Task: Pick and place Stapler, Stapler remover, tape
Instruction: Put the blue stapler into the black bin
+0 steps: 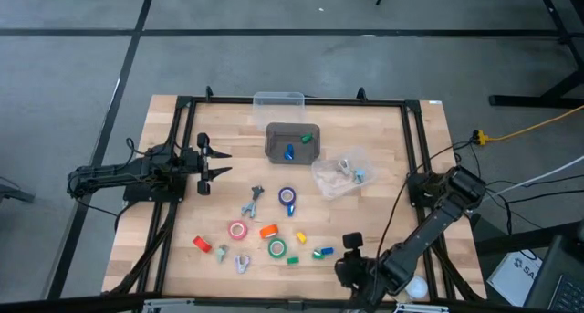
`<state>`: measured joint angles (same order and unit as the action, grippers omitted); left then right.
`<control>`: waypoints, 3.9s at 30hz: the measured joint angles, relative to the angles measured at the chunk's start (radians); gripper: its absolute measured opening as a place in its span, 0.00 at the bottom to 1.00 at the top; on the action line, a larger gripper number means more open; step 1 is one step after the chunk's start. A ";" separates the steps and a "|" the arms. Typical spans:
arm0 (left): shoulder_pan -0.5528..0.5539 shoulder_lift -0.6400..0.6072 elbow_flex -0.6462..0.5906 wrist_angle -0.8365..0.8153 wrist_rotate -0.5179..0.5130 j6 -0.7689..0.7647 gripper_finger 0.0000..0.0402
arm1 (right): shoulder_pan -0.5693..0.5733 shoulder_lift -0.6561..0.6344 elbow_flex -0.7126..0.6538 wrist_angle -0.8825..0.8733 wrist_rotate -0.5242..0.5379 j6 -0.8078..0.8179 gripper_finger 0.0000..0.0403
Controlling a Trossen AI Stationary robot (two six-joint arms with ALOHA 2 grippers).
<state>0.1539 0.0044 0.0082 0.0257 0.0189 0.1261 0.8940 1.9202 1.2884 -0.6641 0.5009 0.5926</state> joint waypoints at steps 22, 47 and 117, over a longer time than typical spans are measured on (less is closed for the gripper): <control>0.000 0.000 0.000 0.000 0.000 0.000 0.42 | -0.093 0.000 -0.085 0.115 -0.049 -0.082 0.54; 0.000 0.000 0.000 0.000 0.000 0.000 0.42 | -0.241 0.000 -0.152 0.259 -0.214 -0.132 0.54; 0.000 0.001 0.000 -0.001 0.000 0.000 0.42 | -0.497 -0.131 0.008 0.271 -0.082 0.169 0.16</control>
<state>0.1543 0.0051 0.0083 0.0249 0.0191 0.1261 0.3974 1.7889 1.2961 -0.3932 0.4191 0.7614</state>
